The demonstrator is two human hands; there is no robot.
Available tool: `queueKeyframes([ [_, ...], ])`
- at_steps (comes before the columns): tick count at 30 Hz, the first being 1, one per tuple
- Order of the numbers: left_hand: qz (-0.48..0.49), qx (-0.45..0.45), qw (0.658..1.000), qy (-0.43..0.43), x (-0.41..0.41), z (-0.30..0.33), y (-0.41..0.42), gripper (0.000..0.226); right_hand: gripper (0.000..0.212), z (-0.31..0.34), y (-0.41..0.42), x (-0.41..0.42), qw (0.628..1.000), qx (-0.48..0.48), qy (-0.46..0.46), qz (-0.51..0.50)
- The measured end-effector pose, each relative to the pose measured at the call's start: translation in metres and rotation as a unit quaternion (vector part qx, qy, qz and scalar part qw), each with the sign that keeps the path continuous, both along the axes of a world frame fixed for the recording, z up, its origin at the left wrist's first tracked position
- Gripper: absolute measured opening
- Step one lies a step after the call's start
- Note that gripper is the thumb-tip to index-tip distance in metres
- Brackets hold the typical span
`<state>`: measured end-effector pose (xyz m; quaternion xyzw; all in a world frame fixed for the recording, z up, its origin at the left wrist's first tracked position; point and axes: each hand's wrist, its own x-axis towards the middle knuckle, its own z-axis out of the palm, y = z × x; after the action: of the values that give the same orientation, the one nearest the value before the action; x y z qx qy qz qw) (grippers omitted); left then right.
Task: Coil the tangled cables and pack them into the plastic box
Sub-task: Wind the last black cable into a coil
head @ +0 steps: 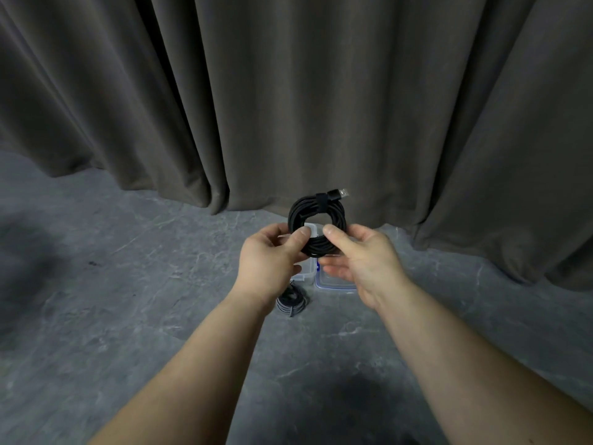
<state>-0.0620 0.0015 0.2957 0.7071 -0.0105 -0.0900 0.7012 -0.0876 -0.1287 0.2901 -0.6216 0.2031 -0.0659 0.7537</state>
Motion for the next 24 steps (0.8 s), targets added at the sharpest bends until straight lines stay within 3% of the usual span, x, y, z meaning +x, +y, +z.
queueKeyframes([
  [10,0.027,-0.018,0.999,0.014,-0.001,-0.006,-0.003,0.004,0.018,-0.008,0.001,0.010,0.996,-0.090,0.019,0.012],
  [14,0.054,-0.016,0.998,0.015,0.004,-0.008,0.002,0.013,0.009,-0.010,0.003,0.005,0.997,-0.055,-0.015,0.046],
  [19,0.062,0.022,0.998,-0.009,0.008,-0.022,0.004,0.020,0.022,-0.016,0.002,0.002,0.998,-0.005,-0.058,0.034],
  [24,0.042,0.027,0.998,0.030,0.017,-0.045,0.011,0.015,0.022,-0.038,0.003,0.010,0.998,-0.025,-0.019,0.062],
])
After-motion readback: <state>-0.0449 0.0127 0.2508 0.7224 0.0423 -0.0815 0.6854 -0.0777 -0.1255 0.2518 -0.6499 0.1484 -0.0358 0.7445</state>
